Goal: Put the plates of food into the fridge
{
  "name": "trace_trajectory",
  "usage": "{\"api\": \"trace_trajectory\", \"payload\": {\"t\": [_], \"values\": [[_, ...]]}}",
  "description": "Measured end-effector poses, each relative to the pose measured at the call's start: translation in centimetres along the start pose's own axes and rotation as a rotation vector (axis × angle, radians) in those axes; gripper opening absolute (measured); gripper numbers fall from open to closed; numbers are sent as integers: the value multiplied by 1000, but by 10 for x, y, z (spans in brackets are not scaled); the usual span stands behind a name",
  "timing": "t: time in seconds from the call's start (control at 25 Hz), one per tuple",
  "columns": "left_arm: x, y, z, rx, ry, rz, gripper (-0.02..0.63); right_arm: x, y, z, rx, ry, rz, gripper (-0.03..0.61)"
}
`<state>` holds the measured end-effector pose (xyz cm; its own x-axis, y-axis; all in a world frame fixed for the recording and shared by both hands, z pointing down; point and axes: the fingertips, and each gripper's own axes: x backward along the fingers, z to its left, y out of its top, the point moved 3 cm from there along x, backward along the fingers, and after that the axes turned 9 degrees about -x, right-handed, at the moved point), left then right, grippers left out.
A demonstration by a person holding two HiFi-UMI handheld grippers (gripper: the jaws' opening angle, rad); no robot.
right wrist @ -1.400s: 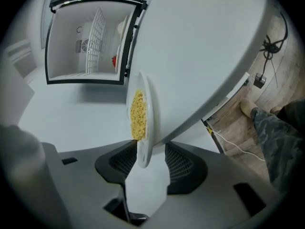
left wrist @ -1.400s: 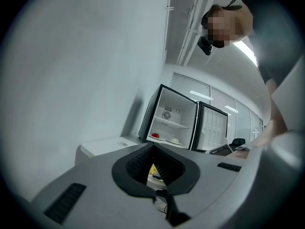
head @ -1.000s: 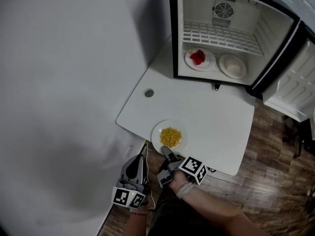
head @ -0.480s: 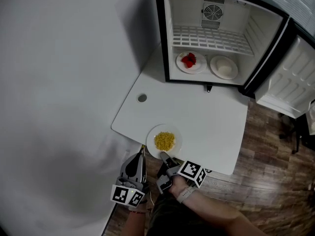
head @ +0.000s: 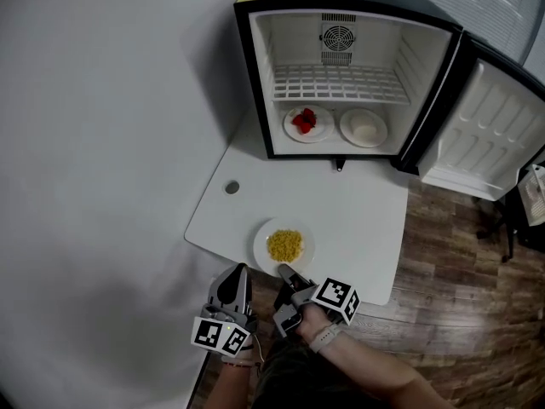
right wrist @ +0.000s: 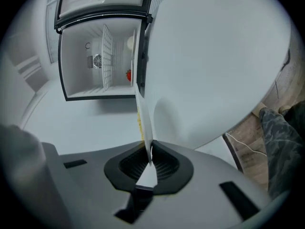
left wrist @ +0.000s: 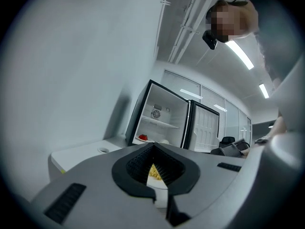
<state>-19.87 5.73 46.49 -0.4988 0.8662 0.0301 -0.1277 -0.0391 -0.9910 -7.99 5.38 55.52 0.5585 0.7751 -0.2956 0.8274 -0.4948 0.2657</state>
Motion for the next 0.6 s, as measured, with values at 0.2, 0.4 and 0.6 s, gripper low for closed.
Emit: {"api": "trace_trajectory", "payload": {"t": [0.2,0.4,0.6], "values": [[-18,21,-18,0,-33,-25,6,20,17,29,10,27,-28,18],[-42,40,-31,-5,-65,-38,6,31,38,64,17,67,-53,18],[-72,55,-40,-3,-99,-51,6,29,60,97,12,110,-80,18]]}}
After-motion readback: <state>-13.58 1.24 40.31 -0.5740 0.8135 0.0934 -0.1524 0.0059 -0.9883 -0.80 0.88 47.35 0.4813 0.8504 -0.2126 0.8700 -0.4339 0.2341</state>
